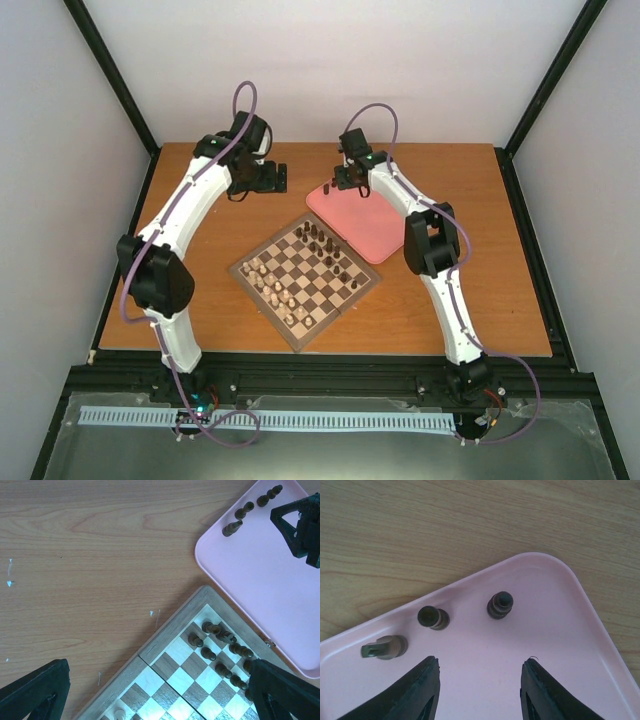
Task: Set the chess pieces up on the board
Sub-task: Pick up the chess piece from the storage box.
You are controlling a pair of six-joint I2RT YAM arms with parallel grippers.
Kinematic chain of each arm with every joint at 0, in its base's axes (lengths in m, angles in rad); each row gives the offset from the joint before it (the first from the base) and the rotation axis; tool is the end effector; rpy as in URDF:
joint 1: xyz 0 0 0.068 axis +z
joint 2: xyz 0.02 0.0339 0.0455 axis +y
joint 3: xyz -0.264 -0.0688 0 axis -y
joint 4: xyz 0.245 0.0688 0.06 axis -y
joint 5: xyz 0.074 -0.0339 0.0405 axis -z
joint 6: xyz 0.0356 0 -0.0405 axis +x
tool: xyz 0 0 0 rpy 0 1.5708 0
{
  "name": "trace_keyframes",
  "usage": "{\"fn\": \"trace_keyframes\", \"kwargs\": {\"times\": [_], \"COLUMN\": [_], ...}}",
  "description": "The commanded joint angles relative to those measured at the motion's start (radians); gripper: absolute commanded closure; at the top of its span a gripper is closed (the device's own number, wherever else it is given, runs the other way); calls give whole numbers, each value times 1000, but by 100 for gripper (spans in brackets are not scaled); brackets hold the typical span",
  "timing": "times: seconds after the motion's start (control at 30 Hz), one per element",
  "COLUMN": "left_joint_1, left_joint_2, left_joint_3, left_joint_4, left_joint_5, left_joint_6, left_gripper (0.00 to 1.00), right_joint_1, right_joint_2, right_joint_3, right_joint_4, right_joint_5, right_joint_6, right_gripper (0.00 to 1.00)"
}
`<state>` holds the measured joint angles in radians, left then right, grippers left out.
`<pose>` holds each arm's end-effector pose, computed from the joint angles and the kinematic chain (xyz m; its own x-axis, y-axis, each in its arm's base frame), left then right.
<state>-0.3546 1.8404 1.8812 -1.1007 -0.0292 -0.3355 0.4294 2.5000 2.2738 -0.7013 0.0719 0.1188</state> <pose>0.3626 -0.1331 0.3423 -0.8823 -0.0243 -0.4701 0.0457 0.9895 -0.1369 0.5006 0.2264 0.1874 -0.7669 -0.2212 -0.6024 -0.2872 0.9578 0.0140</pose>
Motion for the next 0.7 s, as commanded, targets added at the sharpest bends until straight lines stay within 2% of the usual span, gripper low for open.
{"fn": "trace_keyframes", "kwargs": {"times": [0.0, 0.67], "left_joint_1": [-6, -6], "left_joint_2": [21, 51], "left_joint_3": [50, 47], "left_joint_4": [-13, -3], "left_joint_5": [4, -5], "left_joint_6": [19, 27], "left_gripper": [0, 0], "right_joint_1": [-15, -30], "right_joint_2": [34, 90], "right_joint_3": [42, 96], "right_joint_4": [34, 89], "right_joint_5": [-2, 10], "right_joint_6": [21, 28], "right_gripper": [56, 56]}}
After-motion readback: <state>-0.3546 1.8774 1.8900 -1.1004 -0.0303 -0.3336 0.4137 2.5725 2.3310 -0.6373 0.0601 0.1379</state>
